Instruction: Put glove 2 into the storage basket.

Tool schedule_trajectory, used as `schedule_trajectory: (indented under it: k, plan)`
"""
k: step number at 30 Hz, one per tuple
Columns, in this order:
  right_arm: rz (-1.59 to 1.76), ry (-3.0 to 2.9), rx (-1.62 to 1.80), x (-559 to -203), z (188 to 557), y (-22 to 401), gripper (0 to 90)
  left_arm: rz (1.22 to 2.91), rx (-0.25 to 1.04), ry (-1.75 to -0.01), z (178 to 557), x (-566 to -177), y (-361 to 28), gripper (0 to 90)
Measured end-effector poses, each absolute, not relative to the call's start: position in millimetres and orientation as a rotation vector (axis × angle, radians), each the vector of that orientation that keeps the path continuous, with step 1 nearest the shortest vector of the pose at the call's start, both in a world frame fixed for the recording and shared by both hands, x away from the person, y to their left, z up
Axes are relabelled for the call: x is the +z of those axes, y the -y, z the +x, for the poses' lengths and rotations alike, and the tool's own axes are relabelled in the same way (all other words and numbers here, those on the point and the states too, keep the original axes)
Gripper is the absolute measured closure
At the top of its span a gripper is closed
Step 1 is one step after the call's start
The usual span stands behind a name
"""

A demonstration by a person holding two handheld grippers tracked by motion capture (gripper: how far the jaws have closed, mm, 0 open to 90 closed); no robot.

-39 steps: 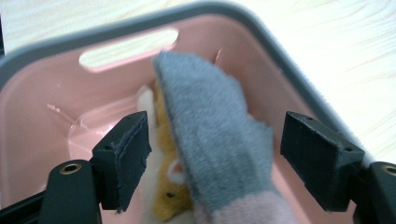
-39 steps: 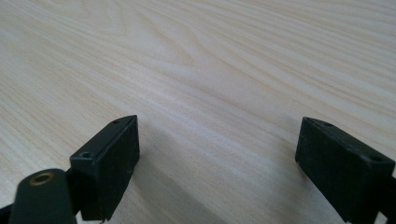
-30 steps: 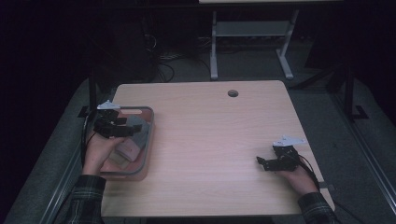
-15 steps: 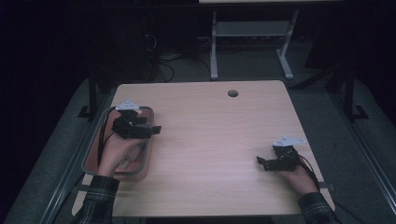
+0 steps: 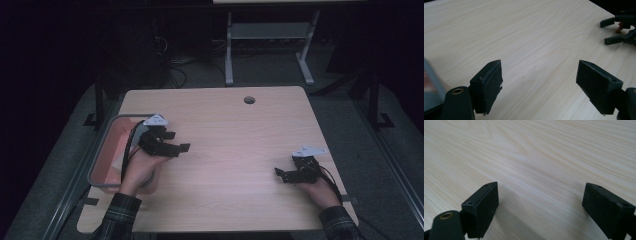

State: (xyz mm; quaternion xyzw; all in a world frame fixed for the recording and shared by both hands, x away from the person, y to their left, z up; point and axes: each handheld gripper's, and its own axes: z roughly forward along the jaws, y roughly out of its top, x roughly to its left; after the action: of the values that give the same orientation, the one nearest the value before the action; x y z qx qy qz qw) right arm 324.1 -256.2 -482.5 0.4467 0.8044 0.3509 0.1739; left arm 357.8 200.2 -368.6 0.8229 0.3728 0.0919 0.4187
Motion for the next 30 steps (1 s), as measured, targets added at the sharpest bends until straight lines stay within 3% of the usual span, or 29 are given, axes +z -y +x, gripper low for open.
schedule_trajectory:
  k: [30]
  plan:
    - [1.25,-2.289,0.998,-482.5,324.1,256.0,13.4,2.203,0.228,-0.762,320.3,-435.4,-124.8,19.5]
